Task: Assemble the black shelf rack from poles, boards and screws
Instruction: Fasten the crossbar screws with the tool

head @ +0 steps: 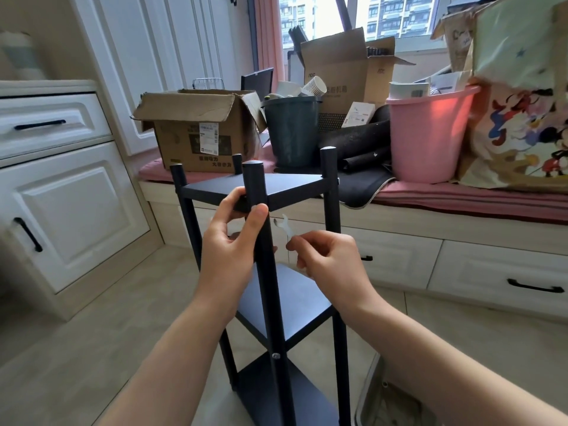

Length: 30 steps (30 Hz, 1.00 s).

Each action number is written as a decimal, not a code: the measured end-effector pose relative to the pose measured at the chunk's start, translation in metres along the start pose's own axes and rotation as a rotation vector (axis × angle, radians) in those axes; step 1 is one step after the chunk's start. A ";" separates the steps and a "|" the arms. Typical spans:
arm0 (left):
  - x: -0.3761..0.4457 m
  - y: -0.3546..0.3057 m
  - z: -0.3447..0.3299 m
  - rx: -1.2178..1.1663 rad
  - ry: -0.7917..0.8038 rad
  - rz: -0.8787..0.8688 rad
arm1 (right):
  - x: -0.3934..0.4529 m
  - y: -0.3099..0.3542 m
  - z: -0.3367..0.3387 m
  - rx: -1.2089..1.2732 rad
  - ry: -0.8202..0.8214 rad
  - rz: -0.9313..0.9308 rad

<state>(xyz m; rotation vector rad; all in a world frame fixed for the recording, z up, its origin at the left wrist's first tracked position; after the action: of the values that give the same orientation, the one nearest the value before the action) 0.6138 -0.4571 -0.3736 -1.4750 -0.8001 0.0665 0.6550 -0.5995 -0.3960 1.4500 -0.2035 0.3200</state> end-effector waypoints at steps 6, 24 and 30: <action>0.007 0.000 0.013 0.498 -0.116 -0.233 | 0.009 0.008 -0.013 0.038 0.047 0.006; 0.001 -0.006 0.010 0.664 -0.031 -0.444 | 0.003 0.014 -0.025 0.043 0.078 0.103; 0.004 0.000 0.013 0.657 -0.072 -0.464 | -0.007 0.010 -0.021 0.012 0.087 0.119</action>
<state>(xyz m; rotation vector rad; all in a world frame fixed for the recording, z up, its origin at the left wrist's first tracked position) 0.6102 -0.4442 -0.3735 -0.6542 -1.0390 0.0269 0.6441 -0.5780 -0.3915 1.4351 -0.2184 0.4809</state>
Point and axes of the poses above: each hand's wrist, its own x-axis towards the middle knuckle, its own z-axis out of the back of the hand, y = z × x, the point moved 1 cm from there along x, towards the middle knuckle, and after that the axes turned 7 degrees about -y, right-handed, at the moved point
